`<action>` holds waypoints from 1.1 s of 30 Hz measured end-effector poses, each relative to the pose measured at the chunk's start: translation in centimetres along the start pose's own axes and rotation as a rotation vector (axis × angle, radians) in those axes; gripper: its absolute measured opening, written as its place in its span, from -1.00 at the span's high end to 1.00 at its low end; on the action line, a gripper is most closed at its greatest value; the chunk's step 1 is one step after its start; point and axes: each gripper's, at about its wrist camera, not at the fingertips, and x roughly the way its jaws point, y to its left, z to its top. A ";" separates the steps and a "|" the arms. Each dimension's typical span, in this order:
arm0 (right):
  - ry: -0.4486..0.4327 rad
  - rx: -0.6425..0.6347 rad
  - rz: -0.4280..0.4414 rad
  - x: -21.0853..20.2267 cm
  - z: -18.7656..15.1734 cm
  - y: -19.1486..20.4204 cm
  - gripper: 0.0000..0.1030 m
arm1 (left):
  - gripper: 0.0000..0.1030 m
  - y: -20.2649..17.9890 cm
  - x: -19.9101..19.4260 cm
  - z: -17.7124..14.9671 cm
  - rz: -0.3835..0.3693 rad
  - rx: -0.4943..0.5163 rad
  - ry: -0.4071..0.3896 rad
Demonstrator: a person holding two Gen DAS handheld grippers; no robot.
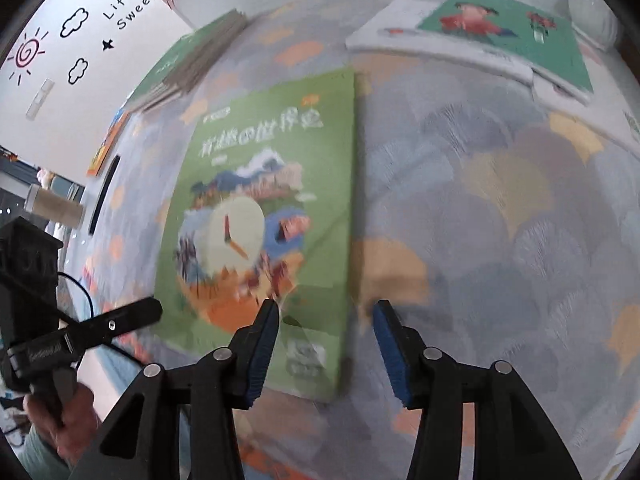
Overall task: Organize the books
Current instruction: 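Grasp the world-history book's edge with the left gripper while the right gripper grips it, then lift the world-history book with both grippers and turn it upright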
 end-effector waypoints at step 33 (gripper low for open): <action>0.027 0.458 0.577 2.2 0.3 -8.4 0.11 | 0.77 -1.3 1.5 3.0 -0.243 -0.270 0.072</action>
